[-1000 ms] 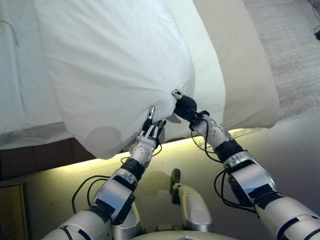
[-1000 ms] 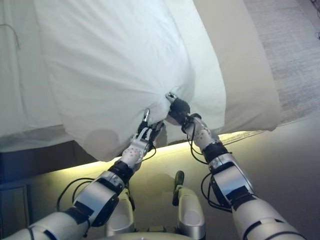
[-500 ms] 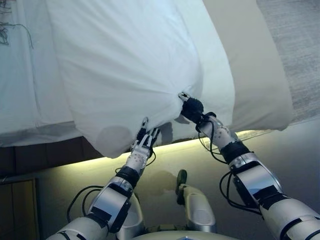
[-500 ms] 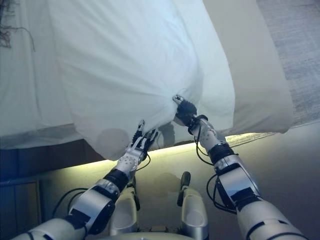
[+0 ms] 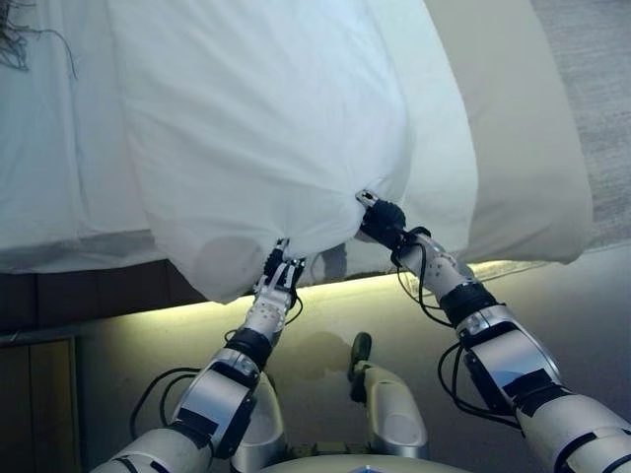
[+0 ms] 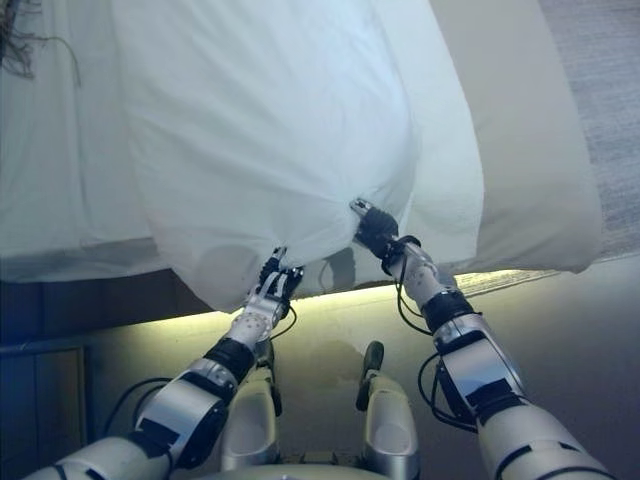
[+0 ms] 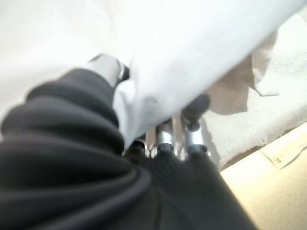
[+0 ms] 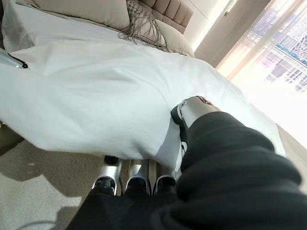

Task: Make the bed neatly

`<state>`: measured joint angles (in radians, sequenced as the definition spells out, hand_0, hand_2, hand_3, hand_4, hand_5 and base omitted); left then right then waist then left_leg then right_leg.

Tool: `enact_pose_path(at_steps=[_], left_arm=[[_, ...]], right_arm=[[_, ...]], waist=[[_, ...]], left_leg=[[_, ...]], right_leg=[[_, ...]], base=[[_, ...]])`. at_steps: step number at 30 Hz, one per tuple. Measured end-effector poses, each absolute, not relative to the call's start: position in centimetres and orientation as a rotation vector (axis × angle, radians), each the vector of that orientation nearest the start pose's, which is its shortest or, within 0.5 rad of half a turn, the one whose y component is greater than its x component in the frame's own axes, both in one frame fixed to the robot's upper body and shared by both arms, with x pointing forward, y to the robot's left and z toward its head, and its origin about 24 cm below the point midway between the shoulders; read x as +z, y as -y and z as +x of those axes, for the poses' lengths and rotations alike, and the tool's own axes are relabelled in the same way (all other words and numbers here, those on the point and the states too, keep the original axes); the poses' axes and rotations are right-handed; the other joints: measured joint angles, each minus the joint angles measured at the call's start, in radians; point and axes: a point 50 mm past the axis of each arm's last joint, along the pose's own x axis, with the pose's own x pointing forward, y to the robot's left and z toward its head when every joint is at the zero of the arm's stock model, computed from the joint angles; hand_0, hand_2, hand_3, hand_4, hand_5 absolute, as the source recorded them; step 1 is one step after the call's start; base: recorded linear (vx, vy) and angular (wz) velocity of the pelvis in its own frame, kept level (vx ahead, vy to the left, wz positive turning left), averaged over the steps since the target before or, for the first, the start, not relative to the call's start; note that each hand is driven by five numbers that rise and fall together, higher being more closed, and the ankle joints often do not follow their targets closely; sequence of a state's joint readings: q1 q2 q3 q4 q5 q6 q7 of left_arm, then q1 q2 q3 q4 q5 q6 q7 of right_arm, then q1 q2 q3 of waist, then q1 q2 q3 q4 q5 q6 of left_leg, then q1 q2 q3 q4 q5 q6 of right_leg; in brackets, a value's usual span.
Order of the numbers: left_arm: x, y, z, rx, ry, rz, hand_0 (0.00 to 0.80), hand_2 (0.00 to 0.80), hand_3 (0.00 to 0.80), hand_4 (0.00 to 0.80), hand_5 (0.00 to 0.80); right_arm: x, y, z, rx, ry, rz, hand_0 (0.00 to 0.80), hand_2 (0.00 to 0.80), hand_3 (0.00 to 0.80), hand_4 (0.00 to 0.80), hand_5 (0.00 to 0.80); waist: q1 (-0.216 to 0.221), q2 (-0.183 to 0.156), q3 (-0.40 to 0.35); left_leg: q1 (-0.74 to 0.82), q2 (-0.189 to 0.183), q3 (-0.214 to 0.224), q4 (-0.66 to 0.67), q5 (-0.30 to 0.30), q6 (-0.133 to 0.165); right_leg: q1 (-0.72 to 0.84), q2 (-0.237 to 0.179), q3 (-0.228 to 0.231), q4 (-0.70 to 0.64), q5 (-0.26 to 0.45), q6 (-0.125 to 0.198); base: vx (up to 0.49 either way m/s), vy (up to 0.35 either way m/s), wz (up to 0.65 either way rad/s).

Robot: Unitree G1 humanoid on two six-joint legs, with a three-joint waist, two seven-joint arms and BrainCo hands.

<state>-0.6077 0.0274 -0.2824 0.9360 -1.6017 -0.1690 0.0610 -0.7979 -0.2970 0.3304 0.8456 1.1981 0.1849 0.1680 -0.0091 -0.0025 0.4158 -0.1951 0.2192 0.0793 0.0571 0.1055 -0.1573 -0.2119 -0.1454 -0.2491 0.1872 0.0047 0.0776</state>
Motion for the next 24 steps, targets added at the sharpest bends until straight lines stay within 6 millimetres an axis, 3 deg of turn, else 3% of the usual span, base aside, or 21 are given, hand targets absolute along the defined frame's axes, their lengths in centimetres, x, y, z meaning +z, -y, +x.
enact_pose_path(at_steps=[5,7,11,19,24], left_arm=[[-0.1,-9.4,33.6,0.160,-0.391,-1.260,0.800,0.800,0.800,0.800,0.800],[0.0,-9.6,33.7,0.161,-0.381,-1.264,0.800,0.800,0.800,0.800,0.800],[0.1,-10.7,33.9,0.188,-0.357,-1.262,0.800,0.800,0.800,0.800,0.800],[-1.7,-15.9,33.2,0.309,-0.329,-1.193,0.800,0.800,0.800,0.800,0.800],[-3.1,-19.0,31.7,0.325,-0.279,-1.205,0.800,0.800,0.800,0.800,0.800]], right_arm=[[8.1,12.6,37.8,0.352,-0.304,0.676,0.800,0.800,0.800,0.800,0.800],[8.0,12.7,37.8,0.351,-0.313,0.641,0.000,0.000,0.000,0.000,0.000],[7.2,13.8,37.7,0.307,-0.371,0.532,0.000,0.000,0.000,0.000,0.000],[1.4,17.0,35.0,0.197,-0.600,0.461,0.000,0.000,0.000,0.000,0.000],[-2.1,21.7,32.0,0.102,-0.724,0.392,0.000,0.000,0.000,0.000,0.000]], waist=[[0.000,0.000,0.001],[0.000,-0.001,0.001],[-0.001,-0.001,0.001],[0.005,0.005,0.006],[0.024,0.037,0.029]], left_leg=[[-0.003,0.000,-0.001,0.000,0.000,0.000],[-0.004,0.000,-0.001,0.000,0.000,0.000],[-0.003,0.001,-0.002,0.000,0.000,-0.001],[-0.009,-0.003,-0.017,0.000,0.004,-0.001],[-0.018,-0.013,-0.031,0.001,0.005,0.000]], right_leg=[[-0.002,0.001,-0.002,0.000,-0.001,0.000],[-0.002,0.001,-0.004,0.000,-0.001,0.001],[-0.001,0.001,-0.004,0.000,-0.002,0.001],[0.000,-0.001,-0.011,0.004,-0.006,0.001],[-0.028,-0.021,-0.021,0.074,-0.053,0.005]], base=[[0.000,0.000,0.00],[0.000,0.000,0.00],[0.000,0.000,0.00],[-0.002,0.035,0.03],[-0.015,0.113,0.11]])
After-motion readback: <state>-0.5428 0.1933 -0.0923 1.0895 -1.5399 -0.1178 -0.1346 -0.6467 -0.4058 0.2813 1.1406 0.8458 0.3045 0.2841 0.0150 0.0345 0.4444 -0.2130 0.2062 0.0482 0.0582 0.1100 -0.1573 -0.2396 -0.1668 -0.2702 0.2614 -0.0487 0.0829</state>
